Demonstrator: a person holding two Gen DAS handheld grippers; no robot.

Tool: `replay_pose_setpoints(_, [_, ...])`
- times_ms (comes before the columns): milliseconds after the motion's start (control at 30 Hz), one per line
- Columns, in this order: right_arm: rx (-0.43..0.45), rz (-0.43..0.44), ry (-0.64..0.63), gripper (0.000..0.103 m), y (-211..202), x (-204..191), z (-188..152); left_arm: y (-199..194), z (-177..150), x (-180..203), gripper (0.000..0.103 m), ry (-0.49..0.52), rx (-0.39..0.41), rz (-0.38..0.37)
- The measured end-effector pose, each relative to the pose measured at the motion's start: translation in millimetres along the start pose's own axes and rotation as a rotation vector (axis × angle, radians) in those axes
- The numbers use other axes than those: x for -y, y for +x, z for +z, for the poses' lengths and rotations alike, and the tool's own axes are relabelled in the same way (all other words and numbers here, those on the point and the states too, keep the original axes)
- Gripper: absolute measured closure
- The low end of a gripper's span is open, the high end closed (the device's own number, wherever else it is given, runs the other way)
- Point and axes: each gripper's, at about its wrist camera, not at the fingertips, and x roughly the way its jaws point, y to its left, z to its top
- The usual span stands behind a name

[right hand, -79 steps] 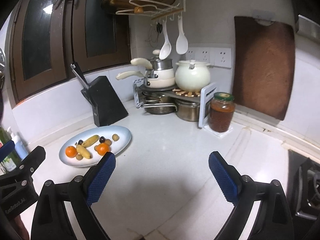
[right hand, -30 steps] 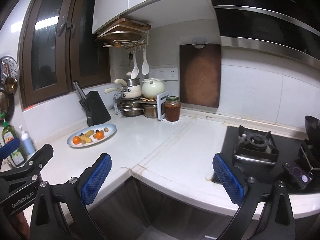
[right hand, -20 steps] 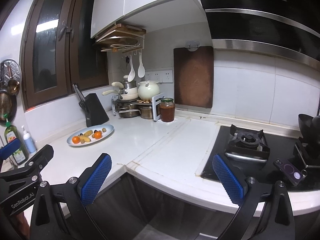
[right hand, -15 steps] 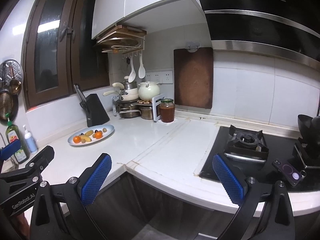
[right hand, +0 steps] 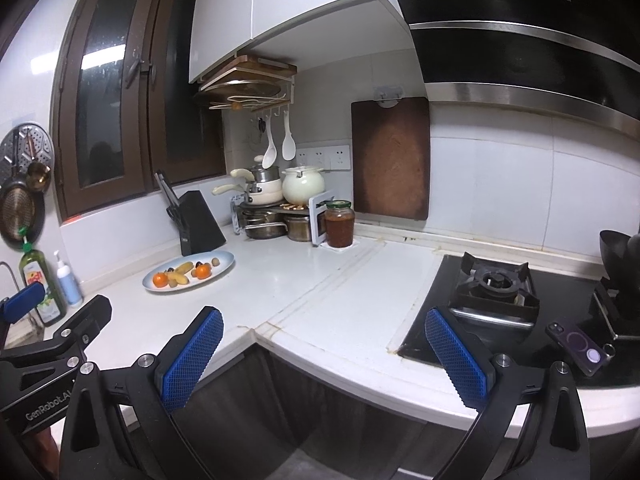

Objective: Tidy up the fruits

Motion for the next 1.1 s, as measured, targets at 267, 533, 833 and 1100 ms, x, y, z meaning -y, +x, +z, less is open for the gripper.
replay_pose_setpoints(267, [0.004,0.003,0.002,0.0,-2.9,0.5,-1.1,-1.4,0.3,3.9,0.0,0.002,0.005,0.002])
replay_pose_setpoints(533, [0.006,0.001,-0.002,0.0,-5.3,-1.6,-1.3,-1.4,0.0,2.9,0.0,0.006,0.005,-0.001])
replay_pose_setpoints(833, [0.005,0.0,0.0,0.0,-6.0,-4.5,-2.0,-1.8,-2.5,5.1,0.0,0.001,-0.002,0.004])
replay_pose_setpoints(1100, [0.001,0.005,-0.004,0.0,-2.2,-1.7,-1.4,-0.1,-2.1,5.2,0.0,-0.001,-0.011,0.002])
